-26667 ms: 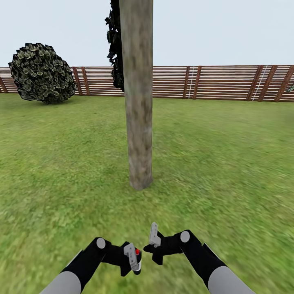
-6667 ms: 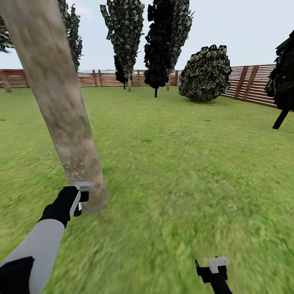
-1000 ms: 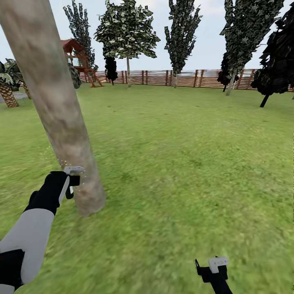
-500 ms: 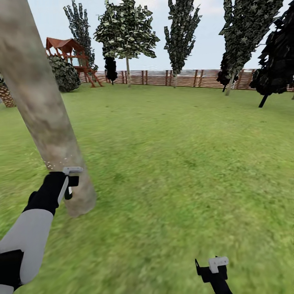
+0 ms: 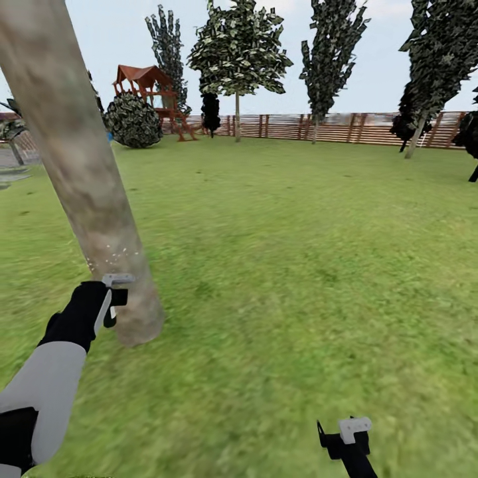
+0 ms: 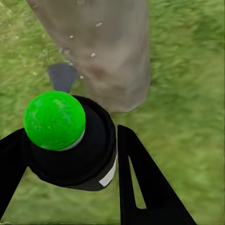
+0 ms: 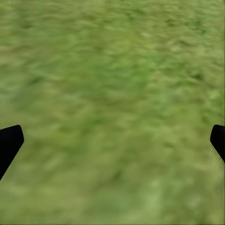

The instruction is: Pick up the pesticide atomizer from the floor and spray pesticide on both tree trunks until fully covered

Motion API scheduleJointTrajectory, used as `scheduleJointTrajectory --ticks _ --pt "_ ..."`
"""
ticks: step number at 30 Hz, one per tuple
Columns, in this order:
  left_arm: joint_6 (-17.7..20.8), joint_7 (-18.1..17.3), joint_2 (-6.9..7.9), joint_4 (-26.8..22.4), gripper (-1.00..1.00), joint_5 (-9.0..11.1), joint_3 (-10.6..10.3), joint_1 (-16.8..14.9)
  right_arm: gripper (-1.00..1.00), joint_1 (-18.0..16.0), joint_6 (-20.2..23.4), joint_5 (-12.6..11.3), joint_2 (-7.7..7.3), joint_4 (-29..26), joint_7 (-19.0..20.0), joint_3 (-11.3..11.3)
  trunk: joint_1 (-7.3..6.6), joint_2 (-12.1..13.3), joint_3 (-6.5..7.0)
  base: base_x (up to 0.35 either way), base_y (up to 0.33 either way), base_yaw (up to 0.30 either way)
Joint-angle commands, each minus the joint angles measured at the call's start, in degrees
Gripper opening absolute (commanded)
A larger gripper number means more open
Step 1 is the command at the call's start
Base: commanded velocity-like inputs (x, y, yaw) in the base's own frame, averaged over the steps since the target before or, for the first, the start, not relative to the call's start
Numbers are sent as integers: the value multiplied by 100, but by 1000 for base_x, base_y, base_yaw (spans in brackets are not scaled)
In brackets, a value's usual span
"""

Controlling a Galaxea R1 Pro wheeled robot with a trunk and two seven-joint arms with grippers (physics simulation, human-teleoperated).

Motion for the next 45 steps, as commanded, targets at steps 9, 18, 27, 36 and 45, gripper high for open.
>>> scheduleJointTrajectory --ticks 9,18,27,36,45 --pt "16 8 -16 1 -100 -23 -3 158 100 -5 -2 56 -3 4 -60 40 0 -2 -5 149 -267 64" --pt "23 14 14 7 -100 -35 15 163 100 -5 -2 50 -2 2 -60 40 0 -2 -5 133 -267 0" --pt "16 17 61 1 -100 -35 49 275 100 -4 -2 51 -2 2 -60 40 0 -2 -5 132 -266 212" --pt "4 17 153 8 -100 -35 164 372 100 -2 -2 56 -2 2 -60 40 0 -2 -5 132 -267 278" --pt "-10 17 81 1 -100 -6 165 373 100 -1 -2 56 -2 2 -60 40 0 -2 -5 162 -257 248"
